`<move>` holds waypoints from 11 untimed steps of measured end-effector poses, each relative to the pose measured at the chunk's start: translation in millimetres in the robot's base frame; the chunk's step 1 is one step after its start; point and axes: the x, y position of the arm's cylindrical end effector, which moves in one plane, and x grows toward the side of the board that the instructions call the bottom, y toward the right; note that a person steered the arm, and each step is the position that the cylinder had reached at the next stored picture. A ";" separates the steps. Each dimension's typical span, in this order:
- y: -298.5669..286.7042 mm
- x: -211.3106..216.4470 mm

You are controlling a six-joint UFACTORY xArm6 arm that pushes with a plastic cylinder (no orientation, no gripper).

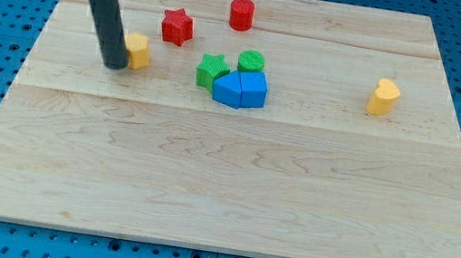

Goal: Move the yellow hexagon to the top right of the green circle

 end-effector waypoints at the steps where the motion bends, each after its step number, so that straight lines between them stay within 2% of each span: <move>1: 46.2 -10.0; 2: 63.2 -10.4; 3: -4.2 -10.4; 4: -36.5 -23.7; 5: 3.8 -52.4; 6: 58.4 -56.9; 7: 79.3 -45.3; 8: 42.9 -38.2; 9: 35.8 -19.6; 11: 103.8 -19.5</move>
